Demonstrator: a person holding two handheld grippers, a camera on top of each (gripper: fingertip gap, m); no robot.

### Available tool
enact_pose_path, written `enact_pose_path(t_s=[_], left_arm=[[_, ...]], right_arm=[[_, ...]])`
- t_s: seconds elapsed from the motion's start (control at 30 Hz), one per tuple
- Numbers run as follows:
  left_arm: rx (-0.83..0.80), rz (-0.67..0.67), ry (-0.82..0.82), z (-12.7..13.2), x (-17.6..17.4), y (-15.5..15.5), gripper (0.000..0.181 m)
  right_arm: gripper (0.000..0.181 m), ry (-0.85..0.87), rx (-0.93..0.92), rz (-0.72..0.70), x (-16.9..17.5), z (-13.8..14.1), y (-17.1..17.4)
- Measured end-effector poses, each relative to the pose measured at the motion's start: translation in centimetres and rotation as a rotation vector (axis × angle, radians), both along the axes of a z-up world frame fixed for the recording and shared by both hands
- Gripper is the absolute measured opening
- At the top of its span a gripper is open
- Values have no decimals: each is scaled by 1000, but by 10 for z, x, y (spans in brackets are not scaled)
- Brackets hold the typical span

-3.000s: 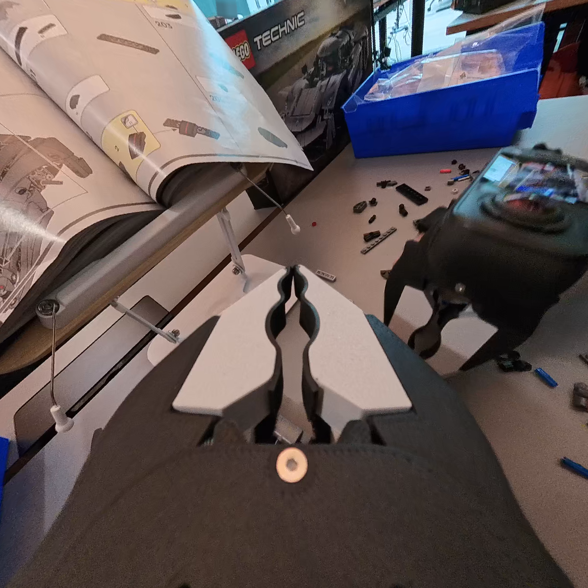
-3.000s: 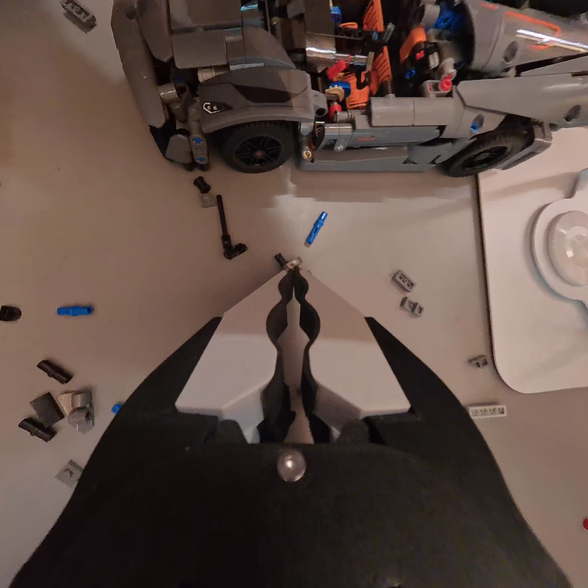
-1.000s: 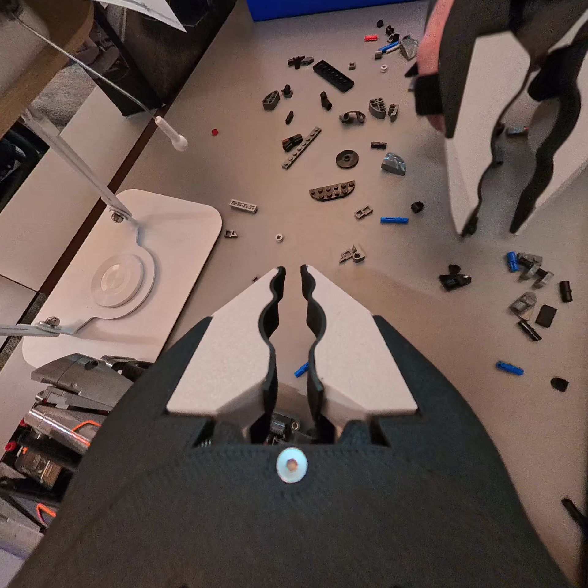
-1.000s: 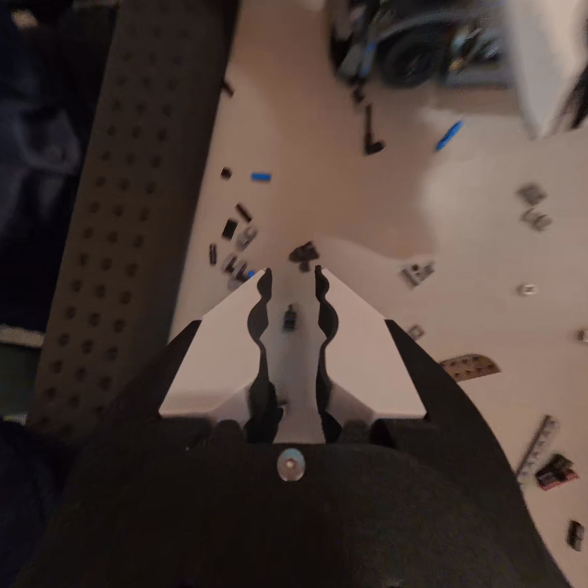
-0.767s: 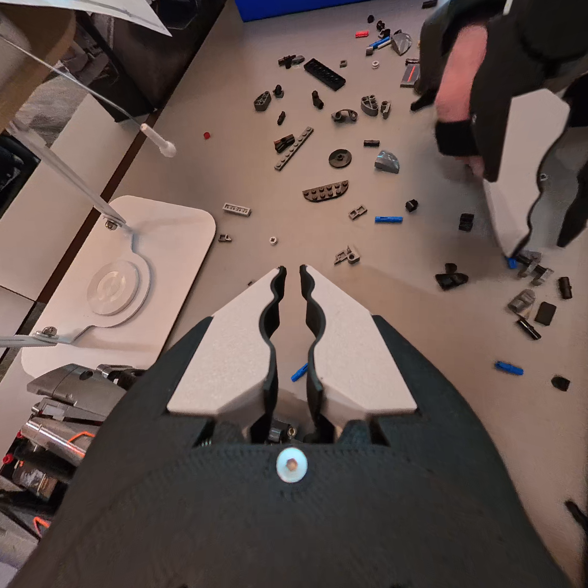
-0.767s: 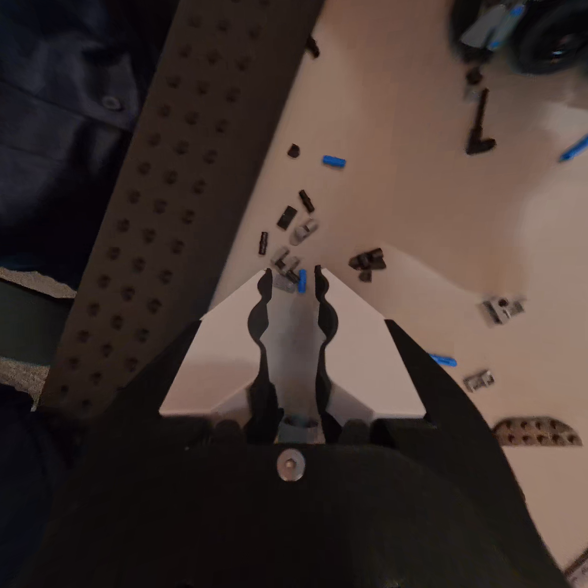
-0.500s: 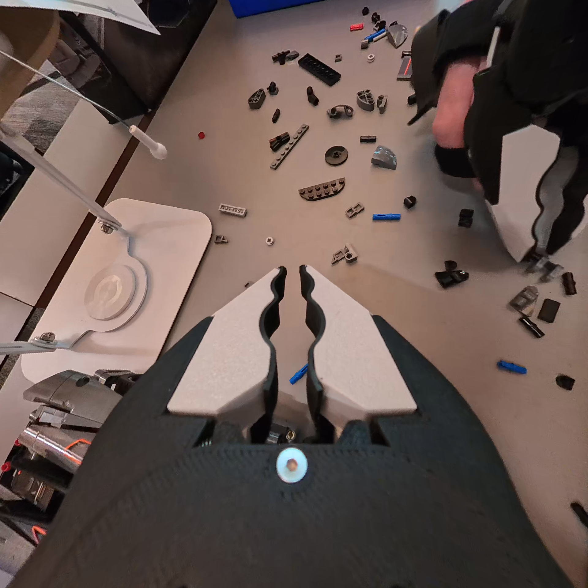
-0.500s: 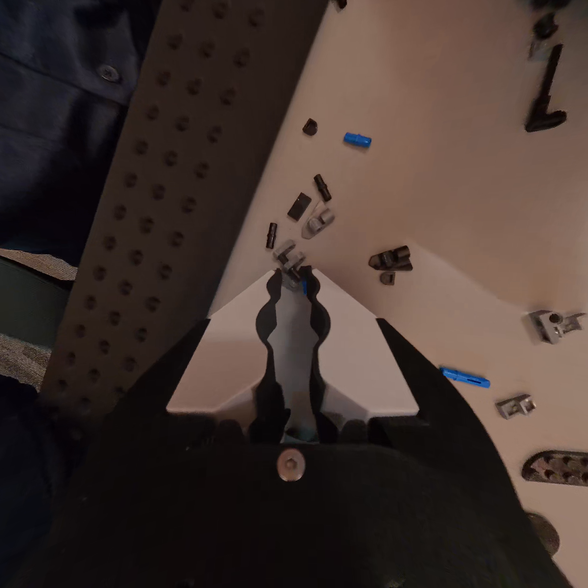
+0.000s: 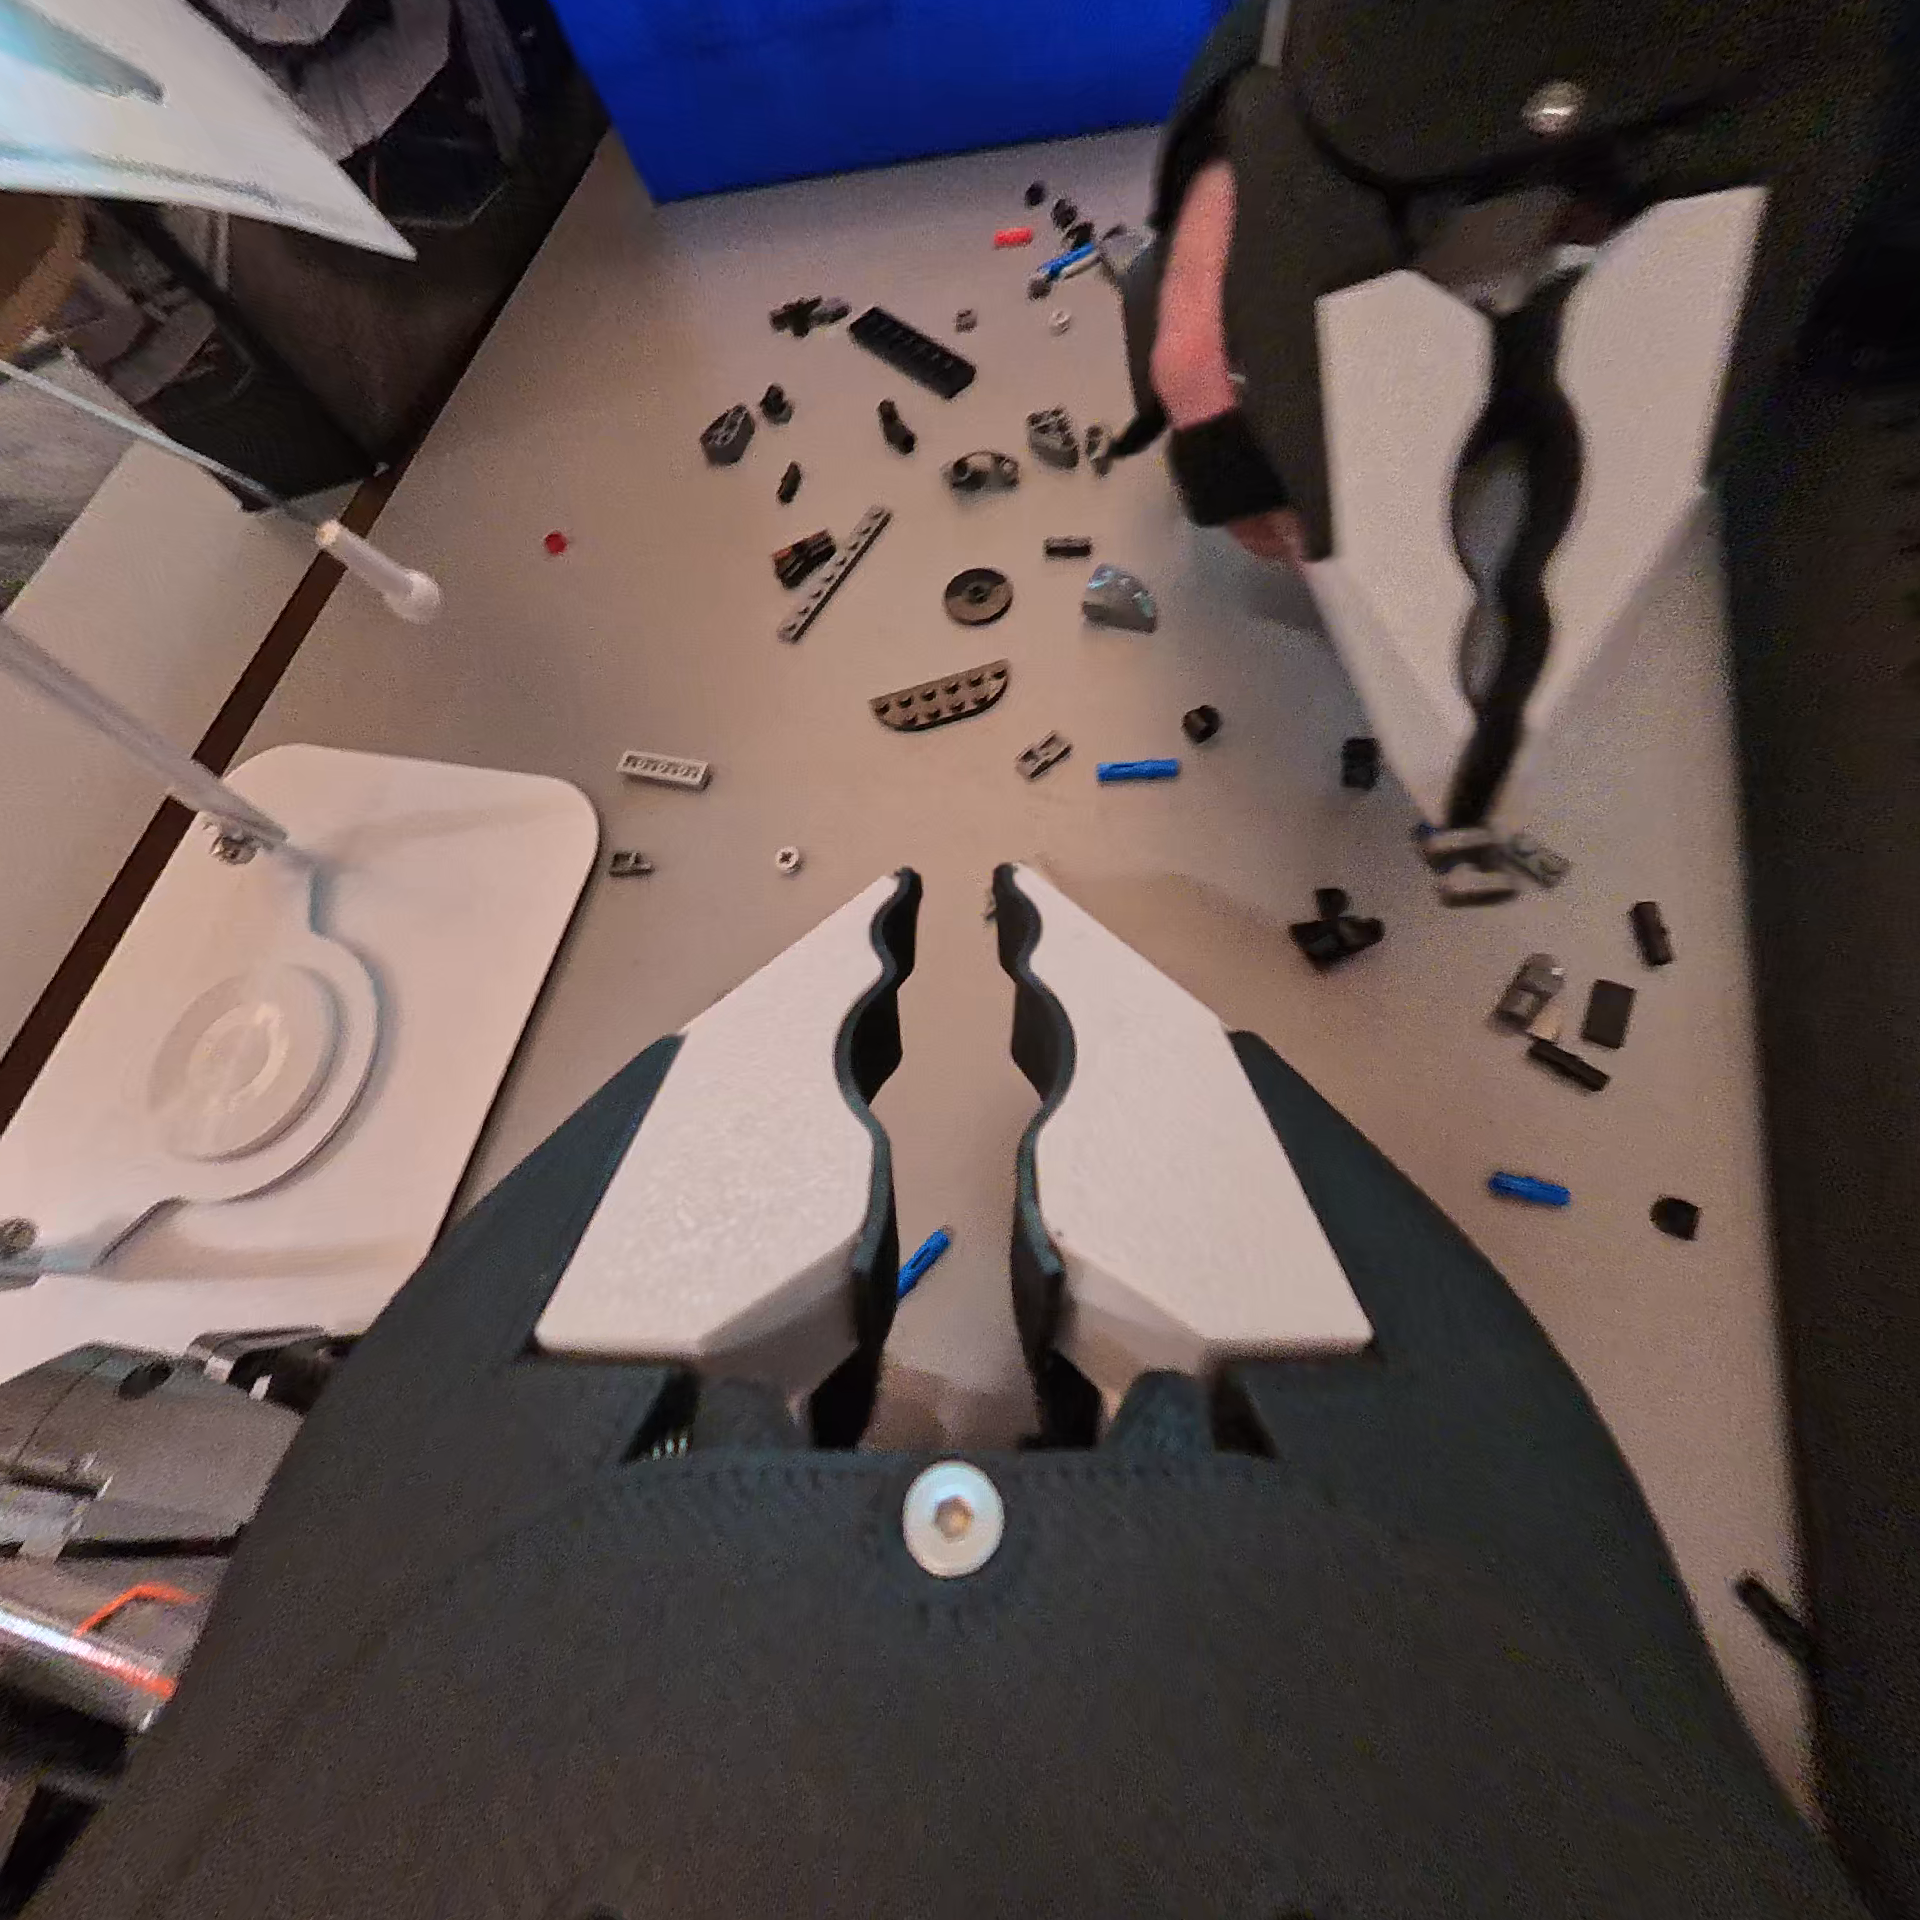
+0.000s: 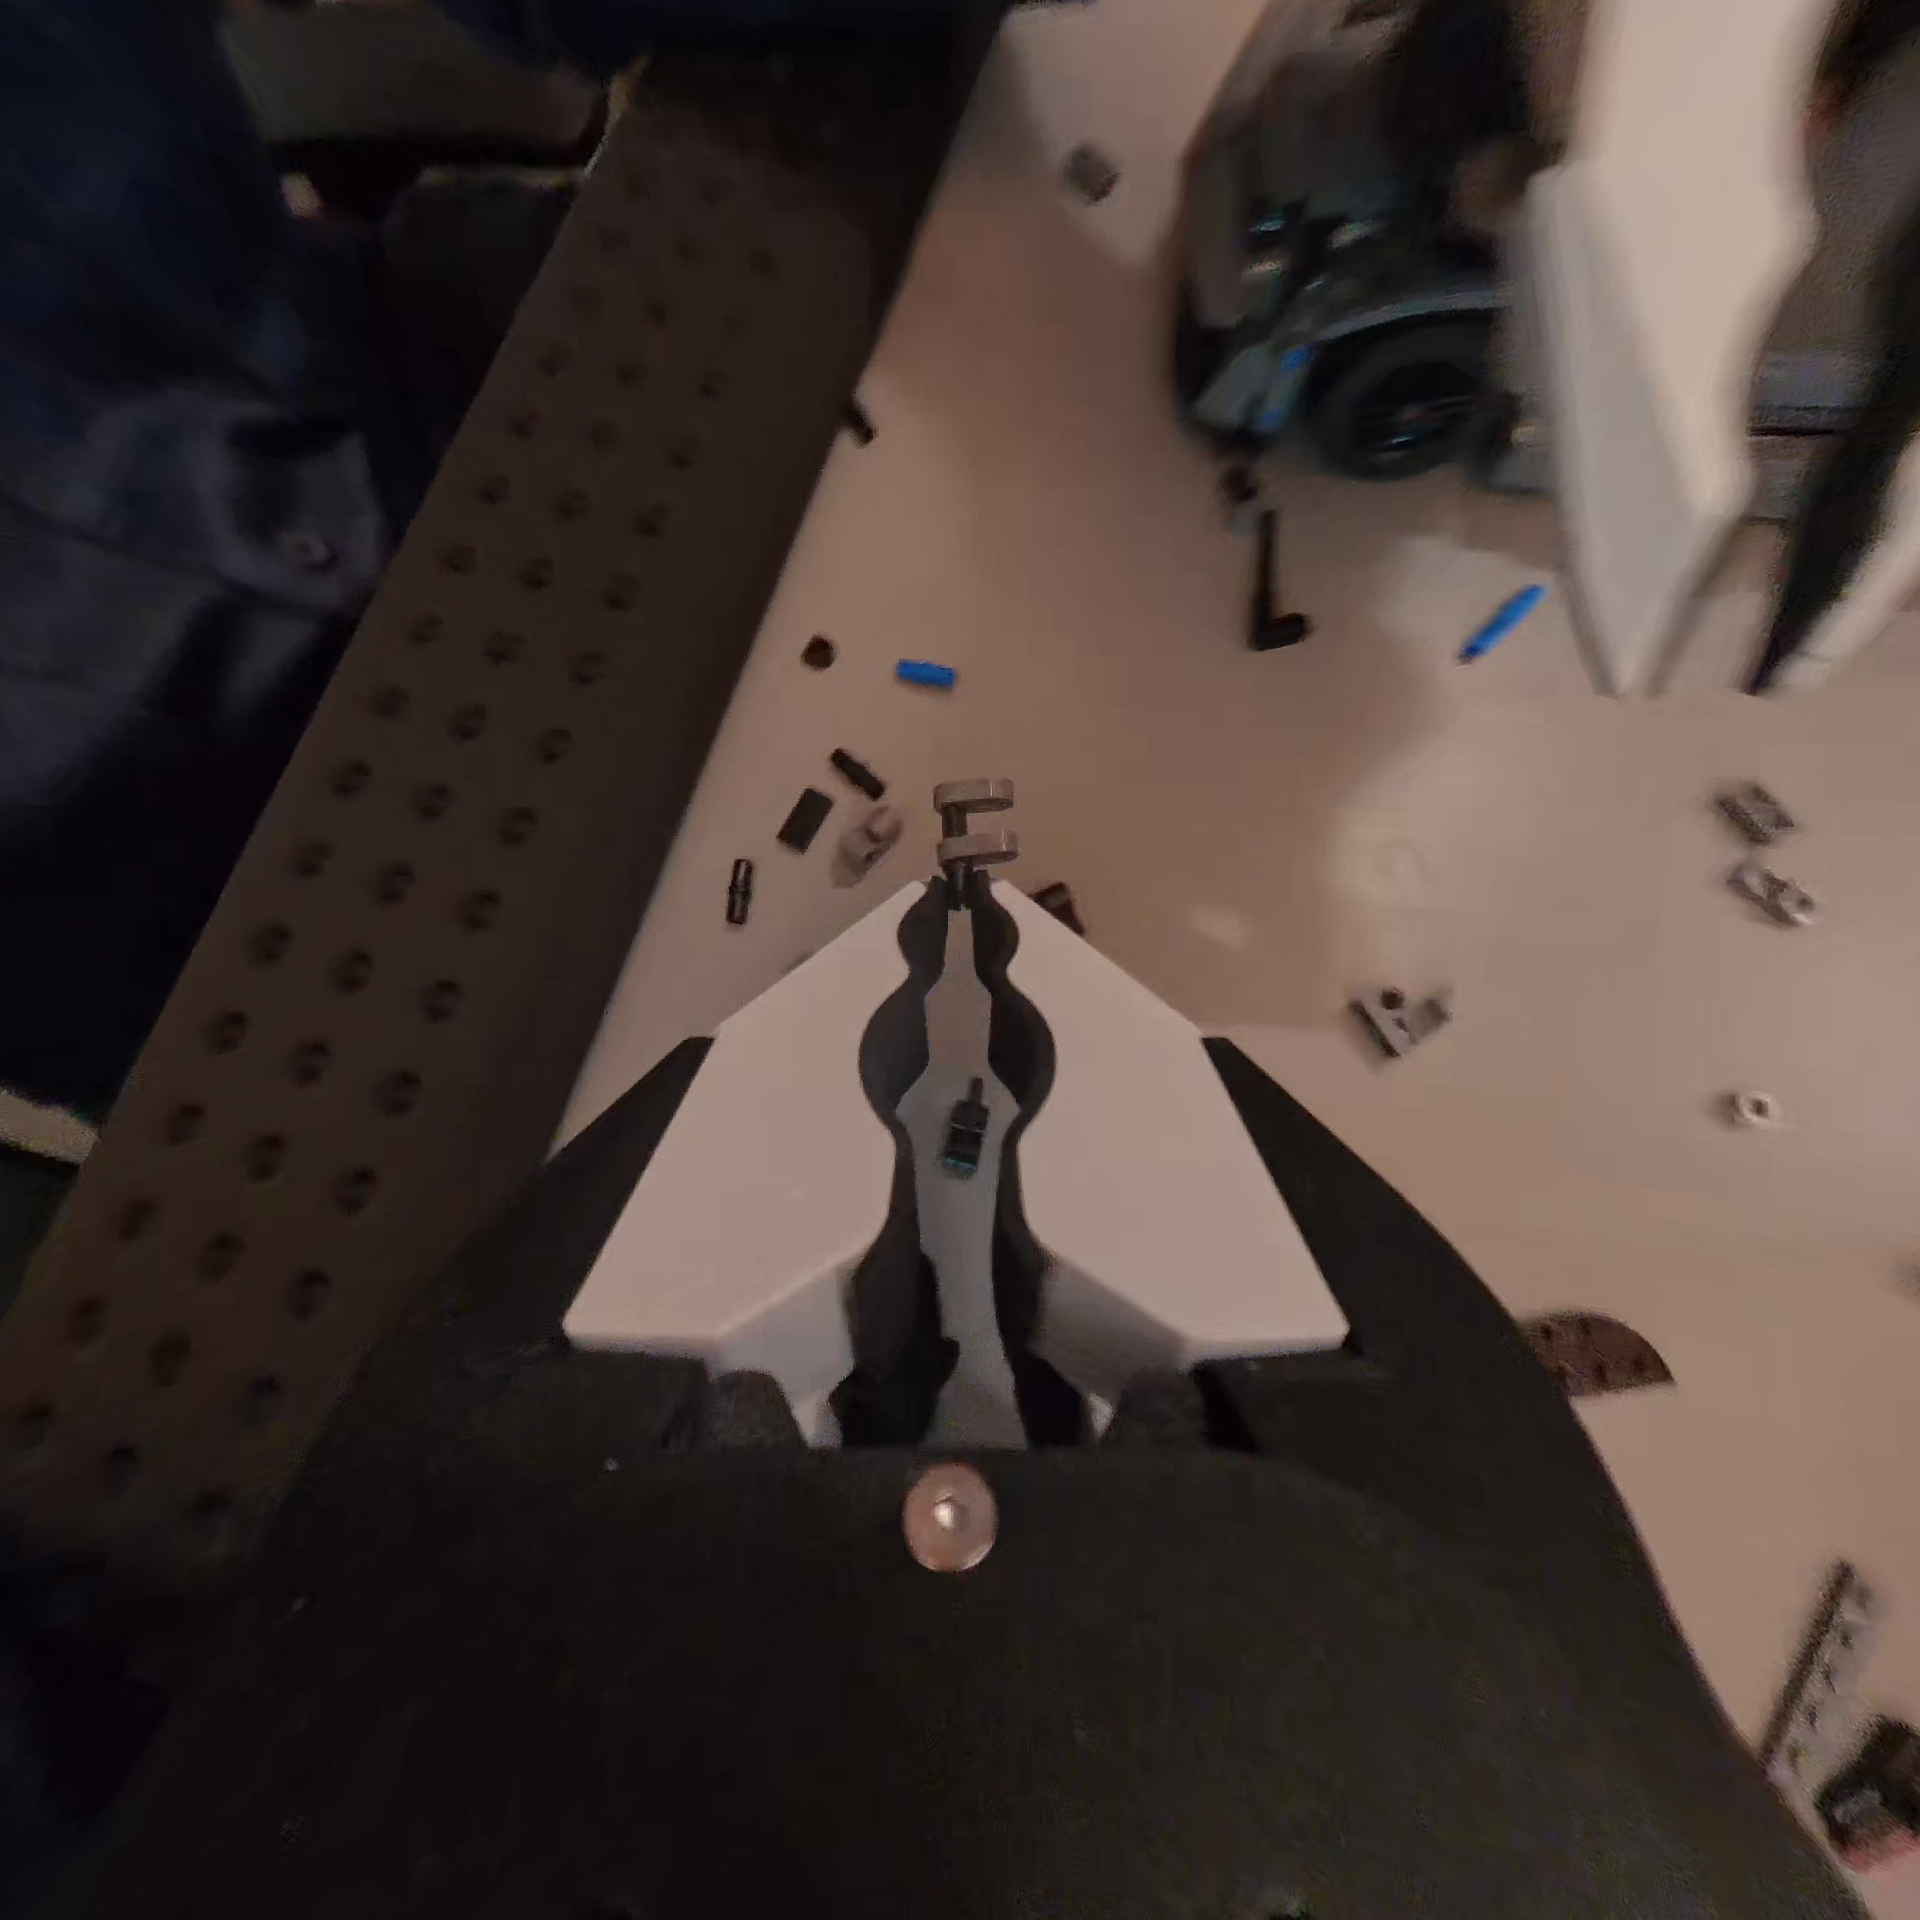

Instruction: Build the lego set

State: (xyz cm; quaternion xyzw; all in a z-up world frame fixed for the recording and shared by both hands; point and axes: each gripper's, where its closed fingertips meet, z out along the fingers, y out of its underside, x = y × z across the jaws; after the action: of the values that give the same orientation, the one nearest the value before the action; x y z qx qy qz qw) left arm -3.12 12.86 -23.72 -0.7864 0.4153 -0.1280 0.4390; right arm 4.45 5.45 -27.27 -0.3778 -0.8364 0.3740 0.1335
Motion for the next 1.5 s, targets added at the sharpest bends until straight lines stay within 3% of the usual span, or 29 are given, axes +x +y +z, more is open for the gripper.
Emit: enact_pose_path(t_s=[0.2,0.4,0.6,1.17,1.3,1.5], left_arm=[[15,-131,-42,11,21,-18,26],[72,-210,-10,9,41,-26,28],[127,-224,-7,13,49,-25,14],[208,-232,43,22,47,-28,13],[146,-246,103,3,42,-28,13],[13,-312,238,-35,41,-38,13]], right_arm=[[2,166,-1,-182,-14,28,39],[2,248,-7,-250,-20,43,52],[1,268,-2,-252,-22,46,50],[1,299,2,-260,-26,51,46],[1,248,37,-256,-27,37,45],[2,65,55,-216,-27,-5,34]])
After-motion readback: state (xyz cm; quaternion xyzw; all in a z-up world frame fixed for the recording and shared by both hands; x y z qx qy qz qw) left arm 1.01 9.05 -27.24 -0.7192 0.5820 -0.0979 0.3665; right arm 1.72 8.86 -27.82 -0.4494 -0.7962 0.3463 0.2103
